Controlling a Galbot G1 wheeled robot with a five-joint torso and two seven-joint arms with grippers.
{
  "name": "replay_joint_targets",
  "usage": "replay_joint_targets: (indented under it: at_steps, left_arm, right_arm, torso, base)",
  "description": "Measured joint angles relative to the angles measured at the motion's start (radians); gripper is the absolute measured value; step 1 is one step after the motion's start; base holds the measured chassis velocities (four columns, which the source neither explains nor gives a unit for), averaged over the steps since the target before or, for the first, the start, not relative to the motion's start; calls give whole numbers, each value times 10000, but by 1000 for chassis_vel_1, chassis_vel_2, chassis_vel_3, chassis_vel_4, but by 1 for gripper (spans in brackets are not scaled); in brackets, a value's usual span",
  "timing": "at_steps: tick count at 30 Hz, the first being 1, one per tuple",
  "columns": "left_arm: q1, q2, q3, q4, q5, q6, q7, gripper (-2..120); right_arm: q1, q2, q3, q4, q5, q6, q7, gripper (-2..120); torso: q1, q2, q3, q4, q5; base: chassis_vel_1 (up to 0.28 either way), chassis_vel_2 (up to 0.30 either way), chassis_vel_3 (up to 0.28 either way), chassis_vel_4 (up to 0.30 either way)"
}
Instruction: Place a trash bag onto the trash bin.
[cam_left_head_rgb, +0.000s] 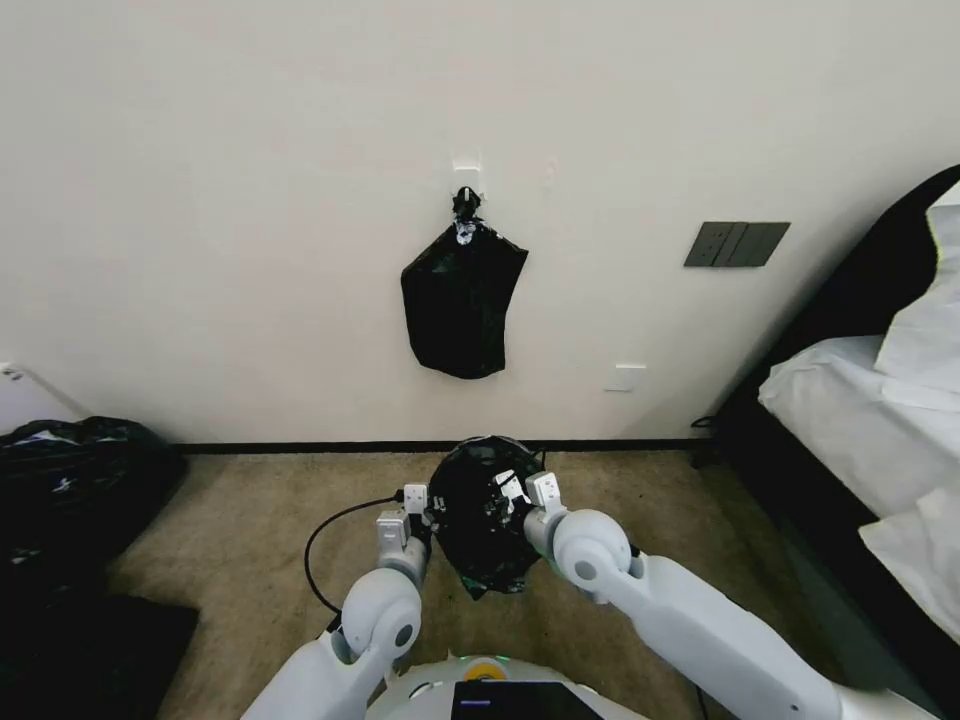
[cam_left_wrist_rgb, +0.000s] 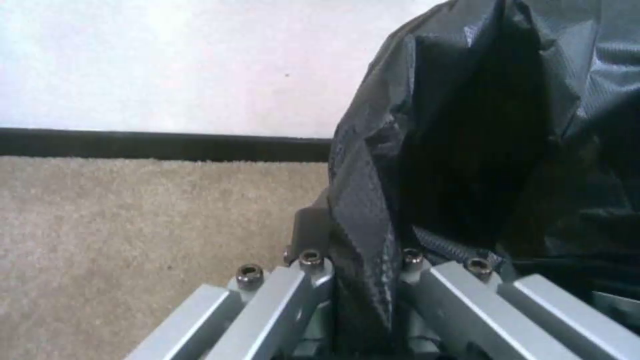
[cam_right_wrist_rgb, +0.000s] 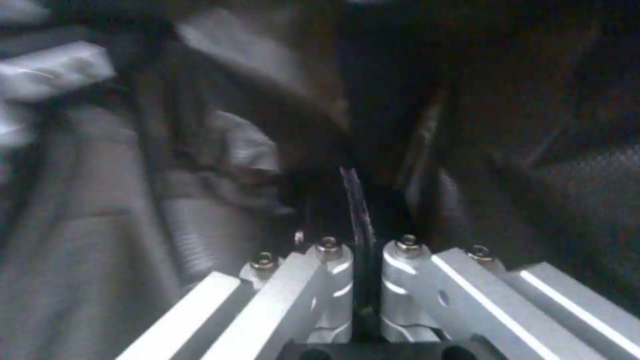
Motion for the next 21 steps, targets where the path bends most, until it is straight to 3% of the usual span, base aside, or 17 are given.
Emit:
replay_joint_targets:
  at_steps: [12, 21]
  left_arm:
    - [238, -14, 83, -290, 98, -27, 41, 2]
    - [467, 48, -6, -571, 80, -29, 91, 2]
  right_arm:
    - [678, 903, -864, -1676, -185, 4, 600, 0]
    - [757, 1190, -1071, -2217, -479, 7, 562, 0]
  torso:
    - [0, 0, 0, 1, 1]
    - [0, 0, 0, 1, 1]
  base:
    - [0, 0, 0, 0]
    - [0, 0, 0, 0]
